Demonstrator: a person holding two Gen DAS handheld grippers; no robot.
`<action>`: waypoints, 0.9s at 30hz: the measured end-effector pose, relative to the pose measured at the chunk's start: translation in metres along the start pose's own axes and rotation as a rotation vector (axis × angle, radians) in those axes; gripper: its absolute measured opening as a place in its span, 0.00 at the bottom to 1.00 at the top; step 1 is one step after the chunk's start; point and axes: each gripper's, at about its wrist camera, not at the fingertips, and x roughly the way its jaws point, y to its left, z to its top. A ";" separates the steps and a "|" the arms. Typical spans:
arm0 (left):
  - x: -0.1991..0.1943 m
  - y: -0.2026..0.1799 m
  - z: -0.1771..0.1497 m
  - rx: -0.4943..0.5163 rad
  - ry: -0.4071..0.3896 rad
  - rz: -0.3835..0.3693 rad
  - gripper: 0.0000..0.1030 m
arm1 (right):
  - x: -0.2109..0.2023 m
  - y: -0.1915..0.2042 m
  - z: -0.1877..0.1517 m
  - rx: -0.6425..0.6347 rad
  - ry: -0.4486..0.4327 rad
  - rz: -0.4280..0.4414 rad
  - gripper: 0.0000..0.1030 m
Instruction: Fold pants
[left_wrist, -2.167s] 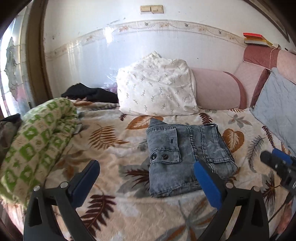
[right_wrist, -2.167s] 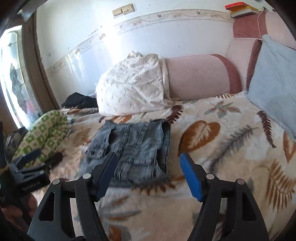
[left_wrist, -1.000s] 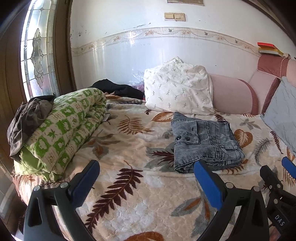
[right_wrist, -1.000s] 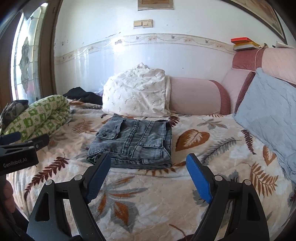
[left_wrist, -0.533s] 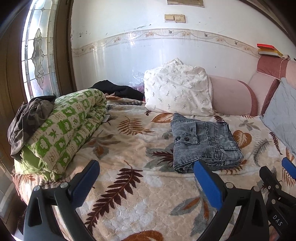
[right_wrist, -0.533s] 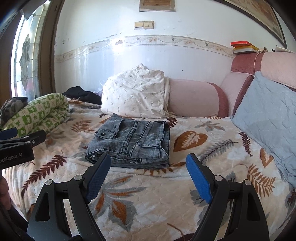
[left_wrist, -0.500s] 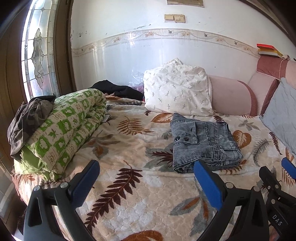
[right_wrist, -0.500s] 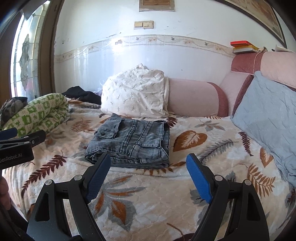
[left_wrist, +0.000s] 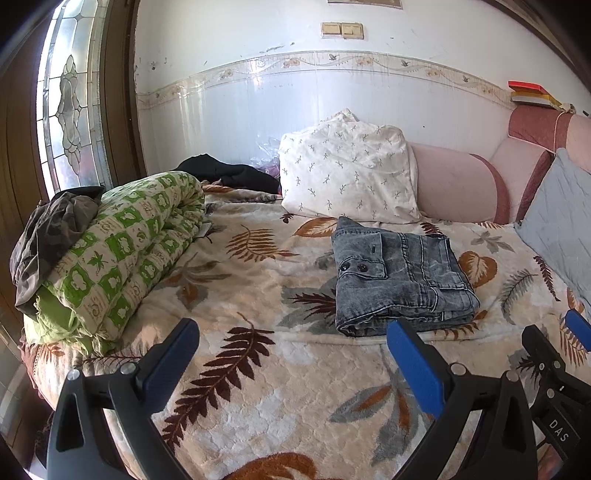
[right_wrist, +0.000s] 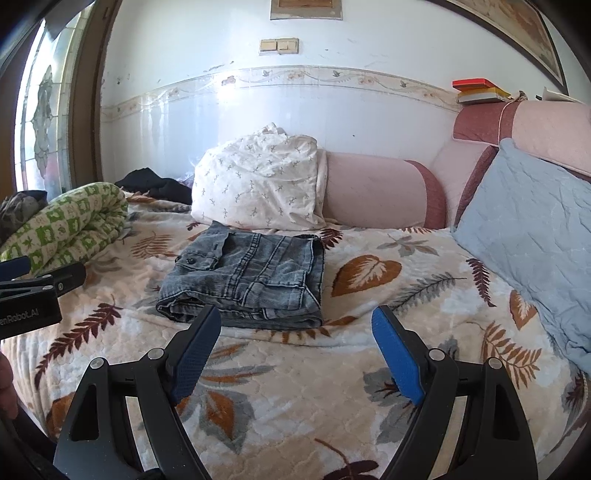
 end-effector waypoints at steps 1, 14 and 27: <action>0.000 0.000 0.000 0.001 0.002 -0.001 1.00 | 0.000 -0.001 0.000 0.001 0.001 0.000 0.82; 0.009 0.001 -0.004 0.006 0.026 -0.004 1.00 | 0.002 0.000 -0.001 -0.013 0.003 0.004 0.82; 0.027 0.004 -0.002 0.015 0.048 -0.005 1.00 | 0.014 0.010 0.001 -0.035 0.012 0.017 0.82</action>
